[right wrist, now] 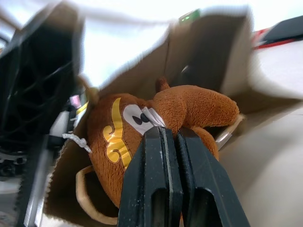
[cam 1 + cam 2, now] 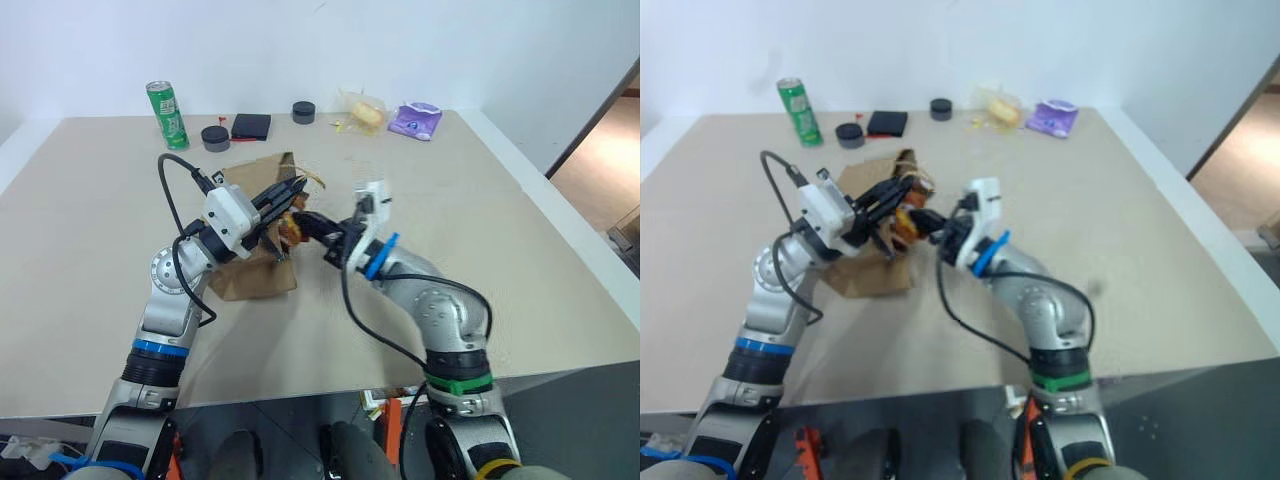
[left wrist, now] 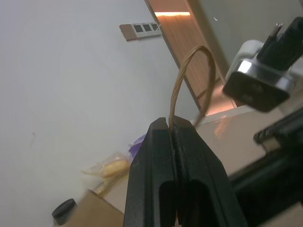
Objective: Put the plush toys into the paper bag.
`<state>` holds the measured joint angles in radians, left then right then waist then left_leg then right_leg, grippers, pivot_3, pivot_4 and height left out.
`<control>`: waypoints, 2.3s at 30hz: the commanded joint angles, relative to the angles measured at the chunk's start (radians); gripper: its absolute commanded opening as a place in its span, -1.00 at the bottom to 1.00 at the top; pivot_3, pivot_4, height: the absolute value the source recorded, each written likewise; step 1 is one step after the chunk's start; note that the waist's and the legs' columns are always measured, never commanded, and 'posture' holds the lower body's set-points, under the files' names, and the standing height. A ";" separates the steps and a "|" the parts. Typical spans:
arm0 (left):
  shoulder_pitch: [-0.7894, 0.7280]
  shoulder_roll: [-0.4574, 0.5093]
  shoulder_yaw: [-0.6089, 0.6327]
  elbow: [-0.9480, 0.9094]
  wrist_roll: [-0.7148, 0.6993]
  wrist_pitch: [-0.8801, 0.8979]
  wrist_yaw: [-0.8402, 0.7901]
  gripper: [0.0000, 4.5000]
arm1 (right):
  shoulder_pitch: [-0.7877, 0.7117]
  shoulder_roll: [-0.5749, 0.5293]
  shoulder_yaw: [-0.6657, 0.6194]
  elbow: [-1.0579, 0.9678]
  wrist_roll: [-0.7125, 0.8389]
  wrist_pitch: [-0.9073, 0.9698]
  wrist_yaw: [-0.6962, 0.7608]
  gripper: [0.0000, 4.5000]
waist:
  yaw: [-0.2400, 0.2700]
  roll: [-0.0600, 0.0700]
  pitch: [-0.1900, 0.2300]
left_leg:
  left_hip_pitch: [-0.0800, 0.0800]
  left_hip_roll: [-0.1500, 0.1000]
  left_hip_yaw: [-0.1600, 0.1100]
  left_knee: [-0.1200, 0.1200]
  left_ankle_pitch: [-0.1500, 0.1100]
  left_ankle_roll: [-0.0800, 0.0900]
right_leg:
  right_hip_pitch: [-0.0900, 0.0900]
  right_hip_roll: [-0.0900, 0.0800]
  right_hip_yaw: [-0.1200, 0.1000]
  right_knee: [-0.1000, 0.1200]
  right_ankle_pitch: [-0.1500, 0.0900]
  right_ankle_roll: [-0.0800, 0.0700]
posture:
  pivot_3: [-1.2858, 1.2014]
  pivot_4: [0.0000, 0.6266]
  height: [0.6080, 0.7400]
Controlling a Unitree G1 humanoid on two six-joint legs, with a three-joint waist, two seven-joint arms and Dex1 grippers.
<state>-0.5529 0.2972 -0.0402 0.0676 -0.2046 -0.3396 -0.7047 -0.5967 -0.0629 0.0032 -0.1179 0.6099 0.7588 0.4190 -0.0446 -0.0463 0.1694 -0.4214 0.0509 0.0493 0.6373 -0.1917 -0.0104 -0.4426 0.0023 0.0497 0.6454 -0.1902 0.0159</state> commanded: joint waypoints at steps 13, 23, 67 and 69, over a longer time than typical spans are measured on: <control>0.011 0.019 0.015 -0.064 -0.007 0.003 0.026 -1.00 | 0.030 -0.097 -0.161 -0.059 0.061 -0.043 0.007 -0.98 | 0.001 0.000 0.000 | -0.001 -0.002 0.000 0.000 0.000 0.000 | 0.000 -0.002 0.000 0.000 0.000 0.001 | 0.03 -0.52 1.00; -0.007 0.015 0.008 -0.046 -0.014 0.000 0.013 -1.00 | 0.068 -0.102 -0.037 -0.095 0.018 -0.017 -0.001 -0.98 | -0.003 0.000 0.000 | 0.000 0.000 0.000 0.000 0.000 0.000 | 0.000 -0.001 0.000 0.000 0.000 0.000 | 0.03 -0.52 1.00; 0.013 0.008 0.004 -0.067 -0.009 0.010 0.026 -1.00 | 0.261 -0.483 0.234 -0.259 -0.324 -0.257 0.309 0.97 | -0.002 0.000 0.000 | 0.000 -0.002 0.001 0.000 0.000 0.000 | 0.000 -0.002 0.000 0.000 -0.001 -0.001 | 0.03 -0.52 1.00; 0.014 0.009 0.004 -0.068 -0.010 0.010 0.024 -1.00 | 0.264 -0.486 0.271 -0.195 -0.416 -0.344 0.276 0.97 | -0.003 0.000 0.000 | 0.001 -0.002 0.001 0.000 0.000 0.000 | 0.000 -0.001 0.001 0.000 -0.001 -0.001 | 0.03 -0.52 1.00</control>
<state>-0.5358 0.3007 -0.0420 0.0372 -0.2025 -0.3222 -0.6830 -0.3203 -0.5478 0.2628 -0.3268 0.2550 0.4896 0.7128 -0.0480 -0.0466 0.1696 -0.4201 0.0495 0.0503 0.6371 -0.1919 -0.0107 -0.4430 0.0015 0.0506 0.6453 -0.1912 0.0149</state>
